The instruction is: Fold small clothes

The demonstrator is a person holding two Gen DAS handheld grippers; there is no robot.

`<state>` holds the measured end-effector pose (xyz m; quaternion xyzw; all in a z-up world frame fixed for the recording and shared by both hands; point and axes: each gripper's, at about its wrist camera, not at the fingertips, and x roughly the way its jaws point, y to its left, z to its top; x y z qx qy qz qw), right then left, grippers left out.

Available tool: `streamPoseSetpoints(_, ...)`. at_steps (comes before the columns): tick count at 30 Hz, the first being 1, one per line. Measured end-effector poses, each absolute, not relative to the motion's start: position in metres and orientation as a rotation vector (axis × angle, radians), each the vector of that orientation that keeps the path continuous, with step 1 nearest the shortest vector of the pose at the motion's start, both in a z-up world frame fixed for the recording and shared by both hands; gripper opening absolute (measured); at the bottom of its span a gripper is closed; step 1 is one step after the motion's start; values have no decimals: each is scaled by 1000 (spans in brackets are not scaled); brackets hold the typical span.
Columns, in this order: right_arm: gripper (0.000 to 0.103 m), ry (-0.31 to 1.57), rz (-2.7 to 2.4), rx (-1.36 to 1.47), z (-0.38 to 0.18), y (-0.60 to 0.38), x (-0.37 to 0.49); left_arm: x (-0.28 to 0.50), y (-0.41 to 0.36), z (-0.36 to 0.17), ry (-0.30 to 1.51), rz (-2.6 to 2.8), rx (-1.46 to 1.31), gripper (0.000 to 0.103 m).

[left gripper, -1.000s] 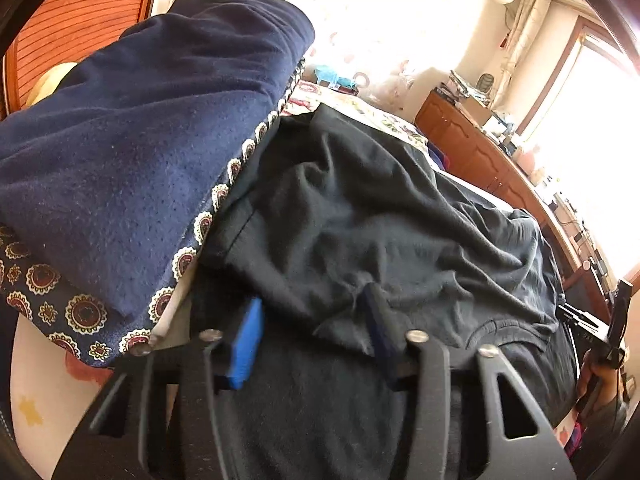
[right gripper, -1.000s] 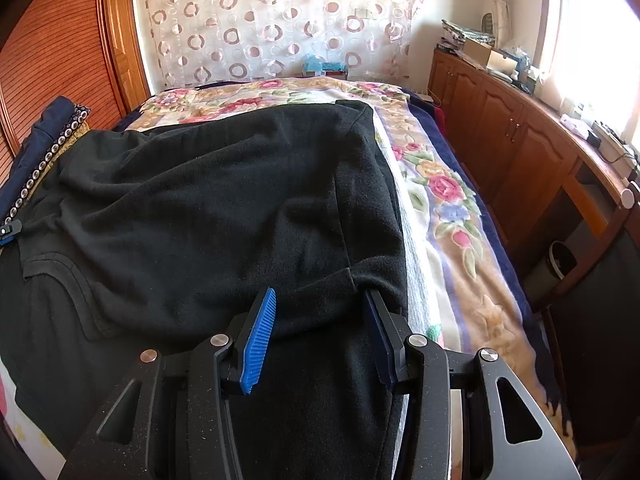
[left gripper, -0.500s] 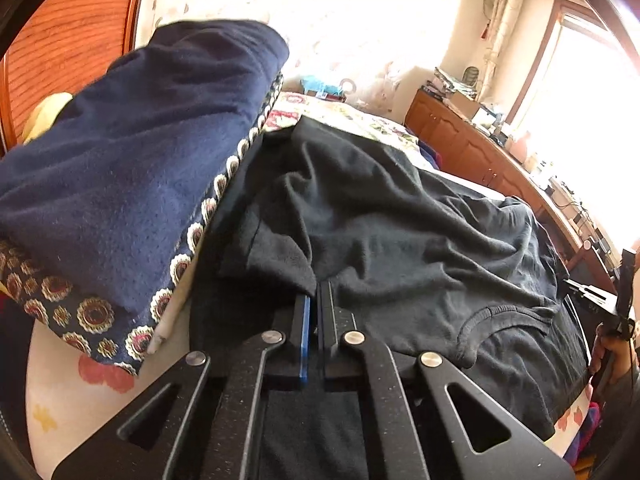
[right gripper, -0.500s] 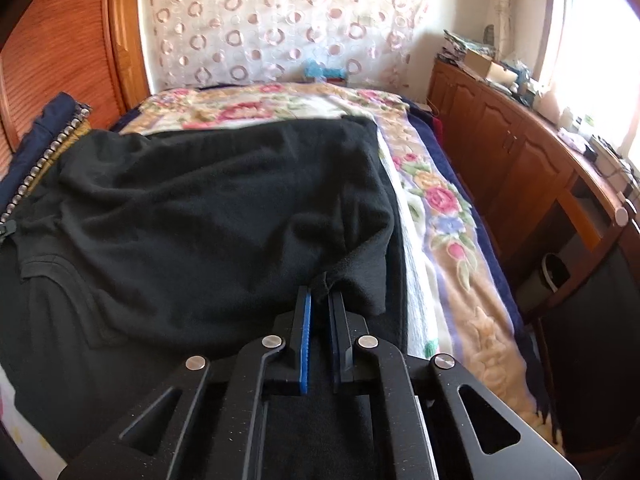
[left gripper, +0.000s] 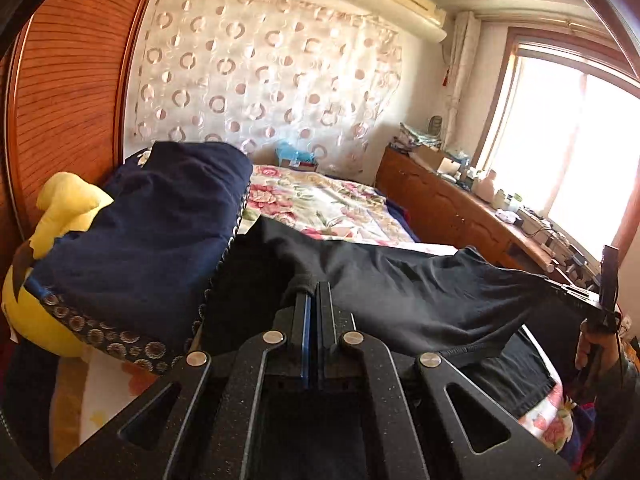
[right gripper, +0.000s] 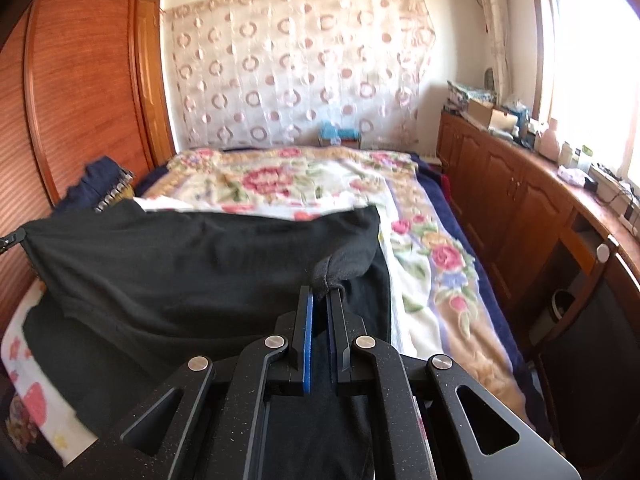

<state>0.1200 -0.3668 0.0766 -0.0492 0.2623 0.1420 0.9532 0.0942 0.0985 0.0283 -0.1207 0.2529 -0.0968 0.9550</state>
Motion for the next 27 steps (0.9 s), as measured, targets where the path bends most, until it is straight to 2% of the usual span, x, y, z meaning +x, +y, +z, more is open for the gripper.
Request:
streamPoseSetpoints(9, 6, 514, 331, -94, 72, -380, 66, 56, 107, 17, 535, -184, -250, 3)
streamPoseSetpoints(15, 6, 611, 335, -103, 34, -382, 60, 56, 107, -25, 647, -148, -242, 3)
streamPoseSetpoints(22, 6, 673, 331, -80, 13, -383, 62, 52, 97, -40, 711, -105, -177, 3)
streamPoseSetpoints(27, 9, 687, 332, -74, 21, -379, 66, 47, 102, -41, 740, -102, -161, 14)
